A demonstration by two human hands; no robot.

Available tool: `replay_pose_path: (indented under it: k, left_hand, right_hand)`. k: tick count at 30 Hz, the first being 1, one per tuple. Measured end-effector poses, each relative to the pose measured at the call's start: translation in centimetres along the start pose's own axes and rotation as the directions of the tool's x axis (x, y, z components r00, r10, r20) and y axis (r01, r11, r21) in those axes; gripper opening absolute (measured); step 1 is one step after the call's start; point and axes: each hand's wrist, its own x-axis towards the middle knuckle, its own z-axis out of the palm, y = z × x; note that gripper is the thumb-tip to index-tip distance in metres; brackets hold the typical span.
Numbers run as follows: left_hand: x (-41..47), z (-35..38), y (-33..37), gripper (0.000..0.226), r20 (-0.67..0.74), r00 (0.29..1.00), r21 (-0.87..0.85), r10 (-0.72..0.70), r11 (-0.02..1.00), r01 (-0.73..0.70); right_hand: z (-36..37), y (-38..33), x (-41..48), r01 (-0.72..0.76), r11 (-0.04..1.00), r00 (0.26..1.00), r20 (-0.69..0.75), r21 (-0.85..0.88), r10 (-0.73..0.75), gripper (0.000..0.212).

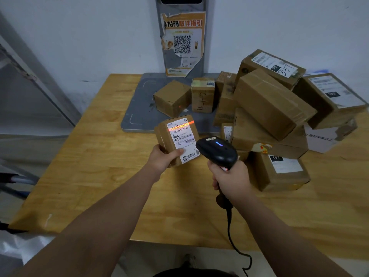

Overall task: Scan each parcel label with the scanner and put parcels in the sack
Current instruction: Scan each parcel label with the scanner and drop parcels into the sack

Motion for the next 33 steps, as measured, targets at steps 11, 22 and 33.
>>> replay_pose_path:
  k: [11,22,33]
  left_hand:
    - [-0.4,-0.2,-0.4,0.069,-0.008,1.0,0.005,0.001,1.0,-0.001]
    - [-11.2,-1.1,-2.7,0.057,-0.183,0.983,-0.154,0.007,0.987,-0.035]
    - [-28.2,-8.2,-12.3,0.066,-0.57,0.821,-0.242,0.012,0.953,-0.181]
  right_hand:
    - [0.1,0.3,-0.3,0.006,1.0,1.0,0.03,0.02,-0.006,0.014]
    - [0.2,0.9,-5.2,0.059,0.994,0.983,0.169,0.089,-0.073,0.028]
    - [6.9,5.3,-16.6,-0.014,0.996,0.898,0.439,0.084,-0.025,0.024]
